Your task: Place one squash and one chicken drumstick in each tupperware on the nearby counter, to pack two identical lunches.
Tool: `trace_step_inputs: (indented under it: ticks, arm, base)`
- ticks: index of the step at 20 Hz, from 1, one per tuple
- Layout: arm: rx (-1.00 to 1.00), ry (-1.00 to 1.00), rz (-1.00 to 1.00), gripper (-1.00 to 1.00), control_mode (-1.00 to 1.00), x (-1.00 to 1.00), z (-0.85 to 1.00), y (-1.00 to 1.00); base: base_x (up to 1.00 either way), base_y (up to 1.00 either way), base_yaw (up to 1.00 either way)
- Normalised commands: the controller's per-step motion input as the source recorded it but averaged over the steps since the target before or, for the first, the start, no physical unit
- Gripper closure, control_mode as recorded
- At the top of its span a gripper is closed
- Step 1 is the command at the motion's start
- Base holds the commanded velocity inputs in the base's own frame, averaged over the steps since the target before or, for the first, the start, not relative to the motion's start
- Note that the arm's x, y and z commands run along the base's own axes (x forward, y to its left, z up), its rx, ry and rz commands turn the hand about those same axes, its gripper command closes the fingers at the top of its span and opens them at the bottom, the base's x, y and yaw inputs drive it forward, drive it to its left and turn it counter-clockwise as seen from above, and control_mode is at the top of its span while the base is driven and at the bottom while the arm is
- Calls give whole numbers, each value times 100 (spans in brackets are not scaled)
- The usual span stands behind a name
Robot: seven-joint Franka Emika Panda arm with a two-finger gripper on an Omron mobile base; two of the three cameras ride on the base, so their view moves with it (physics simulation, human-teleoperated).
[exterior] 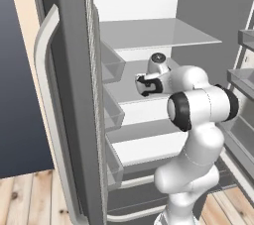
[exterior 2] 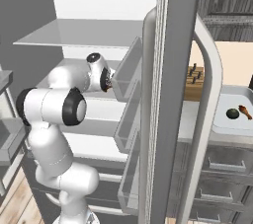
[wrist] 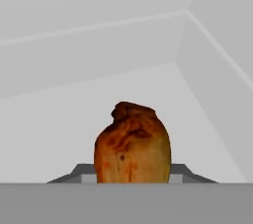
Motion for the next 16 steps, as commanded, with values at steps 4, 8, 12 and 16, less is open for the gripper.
trace_step_inputs:
  ticks: [4,8,12,16]
  arm:
    - [0,0,4,100,-100,-100,-24,12]
    - [0,0,6,100,-100,-100,10,1]
    - [0,5,20,100,-100,-99,63,0]
    - [0,20,26,100,-100,-91,64,26]
  base:
    - [0,0,0]
    - [0,0,0]
    - [0,0,0]
    - [0,0,0]
